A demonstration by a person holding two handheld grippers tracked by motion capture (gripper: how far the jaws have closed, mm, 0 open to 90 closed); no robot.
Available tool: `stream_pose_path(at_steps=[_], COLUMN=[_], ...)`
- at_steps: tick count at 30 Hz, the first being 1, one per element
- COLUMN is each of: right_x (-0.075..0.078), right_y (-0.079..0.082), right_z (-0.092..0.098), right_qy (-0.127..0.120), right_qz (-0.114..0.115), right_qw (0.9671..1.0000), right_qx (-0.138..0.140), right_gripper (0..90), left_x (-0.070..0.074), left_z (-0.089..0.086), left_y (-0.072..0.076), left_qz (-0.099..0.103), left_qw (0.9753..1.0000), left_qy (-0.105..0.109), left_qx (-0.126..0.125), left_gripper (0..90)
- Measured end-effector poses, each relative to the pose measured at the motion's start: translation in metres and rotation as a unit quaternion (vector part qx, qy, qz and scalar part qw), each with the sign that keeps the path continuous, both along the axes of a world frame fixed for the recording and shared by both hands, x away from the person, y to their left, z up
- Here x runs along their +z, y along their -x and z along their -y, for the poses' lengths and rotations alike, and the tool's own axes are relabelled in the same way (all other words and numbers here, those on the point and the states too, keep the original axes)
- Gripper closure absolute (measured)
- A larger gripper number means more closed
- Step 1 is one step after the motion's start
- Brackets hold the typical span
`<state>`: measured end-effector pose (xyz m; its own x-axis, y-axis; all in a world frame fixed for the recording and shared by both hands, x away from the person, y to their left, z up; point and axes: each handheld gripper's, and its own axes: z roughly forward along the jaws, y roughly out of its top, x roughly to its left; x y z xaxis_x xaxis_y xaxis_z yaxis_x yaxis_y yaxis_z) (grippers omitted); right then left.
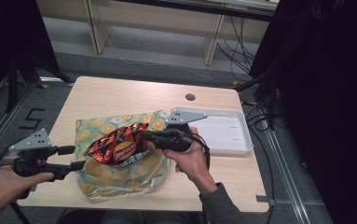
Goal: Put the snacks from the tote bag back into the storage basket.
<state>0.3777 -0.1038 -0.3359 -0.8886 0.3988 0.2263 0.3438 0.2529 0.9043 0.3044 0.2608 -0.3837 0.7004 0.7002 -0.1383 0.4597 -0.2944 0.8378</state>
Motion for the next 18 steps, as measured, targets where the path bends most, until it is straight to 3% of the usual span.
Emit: stream_pose_path(at_steps=[2,6,8,9,10,12,13,14,15,16,17,18], right_x=[0.011,0.032,0.041,0.045,0.049,0.054,0.057,0.058,0.059,0.060,0.061,0.061], right_y=[0.003,0.004,0.004,0.002,0.002,-0.002,-0.002,-0.004,-0.005,-0.005,-0.007,-0.008], right_z=[0.005,0.013,0.020,0.023,0.027,0.036,0.041,0.046,0.050,0.055,0.060,0.065], right_qy=[-0.009,-0.022,-0.021,-0.023,-0.024,-0.031,-0.031,-0.034,-0.034,-0.031,-0.031,-0.034], right_qz=[-0.008,0.014,0.015,0.023,0.024,0.029,0.019,0.031,0.029,0.024,0.028,0.026], right_qw=[0.9999,0.9997,0.9997,0.9995,0.9994,0.9989,0.9989,0.9984,0.9983,0.9983,0.9978,0.9973], right_qx=[0.001,0.004,-0.003,-0.004,-0.012,-0.019,-0.028,-0.031,-0.037,-0.044,-0.050,-0.060], right_gripper=[90.0,90.0,90.0,90.0,90.0,90.0,90.0,90.0,90.0,90.0,90.0,90.0], left_x=[-0.007,-0.021,-0.028,-0.029,-0.032,-0.036,-0.037,-0.040,-0.042,-0.043,-0.045,-0.047], left_z=[-0.002,0.002,0.004,0.003,0.004,0.005,0.004,0.006,0.006,0.004,0.007,0.006], left_y=[0.000,-0.002,-0.003,-0.003,-0.003,-0.003,-0.003,-0.003,-0.003,-0.004,-0.003,-0.004], left_qz=[-0.003,0.004,-0.003,-0.004,-0.001,-0.002,-0.002,-0.001,-0.001,0.001,-0.004,-0.002], left_qw=[0.9999,0.9991,0.9995,0.9990,0.9992,0.9988,0.9986,0.9985,0.9985,0.9979,0.9978,0.9976], left_qy=[-0.012,-0.038,-0.027,-0.043,-0.032,-0.031,-0.038,-0.034,-0.037,-0.055,-0.044,-0.051], left_qx=[0.006,0.018,0.018,0.016,0.025,0.037,0.038,0.044,0.041,0.035,0.050,0.048], left_gripper=[33.2,31.8,31.6,31.3,31.0,29.4,27.7,26.0,25.5,24.9,23.7,22.9])
